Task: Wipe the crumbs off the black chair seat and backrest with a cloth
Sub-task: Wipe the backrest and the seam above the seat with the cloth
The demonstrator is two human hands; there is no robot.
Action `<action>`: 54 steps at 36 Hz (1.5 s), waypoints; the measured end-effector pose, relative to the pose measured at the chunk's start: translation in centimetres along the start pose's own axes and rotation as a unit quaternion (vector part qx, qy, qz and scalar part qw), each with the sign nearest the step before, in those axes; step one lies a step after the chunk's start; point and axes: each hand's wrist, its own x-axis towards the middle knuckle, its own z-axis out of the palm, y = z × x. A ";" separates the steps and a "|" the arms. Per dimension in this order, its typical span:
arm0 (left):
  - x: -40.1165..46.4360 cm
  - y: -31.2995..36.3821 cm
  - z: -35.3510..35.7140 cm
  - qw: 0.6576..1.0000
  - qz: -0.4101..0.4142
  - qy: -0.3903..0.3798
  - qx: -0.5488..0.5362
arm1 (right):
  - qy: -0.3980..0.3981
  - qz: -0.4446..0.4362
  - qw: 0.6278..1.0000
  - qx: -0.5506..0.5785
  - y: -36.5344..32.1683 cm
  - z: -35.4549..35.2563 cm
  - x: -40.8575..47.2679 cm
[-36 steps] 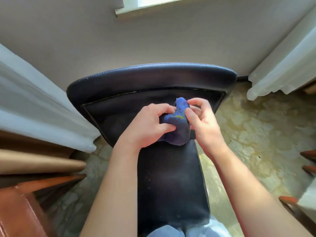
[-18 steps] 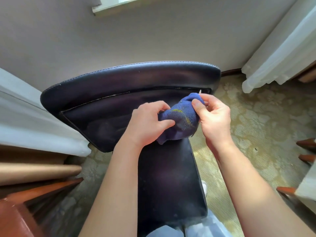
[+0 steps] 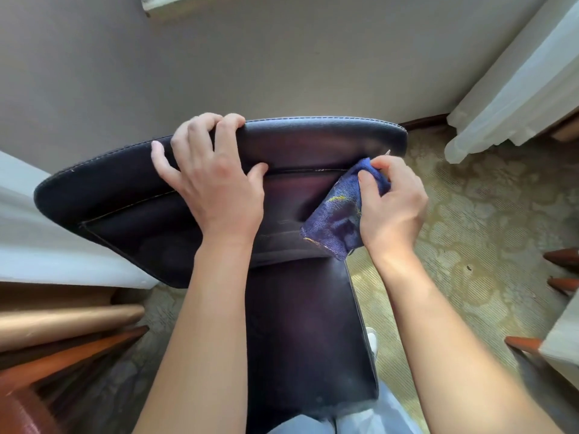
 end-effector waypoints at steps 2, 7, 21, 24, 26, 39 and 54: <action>0.3 -0.2 0.4 1.000 0.004 0.013 0.009 | 0.013 -0.018 0.999 -0.032 0.1 0.5 0.3; 1.0 -0.5 1.2 0.999 0.013 0.028 0.017 | 0.024 -0.023 0.997 -0.072 0.2 1.4 0.2; 1.4 -1.0 1.3 0.998 -0.002 0.059 -0.003 | -0.035 -0.045 0.991 -0.121 -1.1 2.2 -0.3; 1.6 -1.3 1.4 0.998 -0.004 0.062 -0.008 | -0.043 -0.053 0.991 -0.119 -1.7 2.6 -0.3; 1.7 -1.5 1.4 0.998 -0.006 0.065 -0.010 | -0.047 -0.057 0.990 -0.118 -2.2 3.0 -0.4; 1.8 -1.5 1.3 0.997 -0.010 0.073 -0.033 | -0.060 -0.139 0.980 -0.131 -5.8 5.1 -2.4; 1.6 -1.7 0.9 0.998 -0.004 0.053 -0.033 | -0.004 -0.058 0.997 -0.053 -1.8 1.9 -1.3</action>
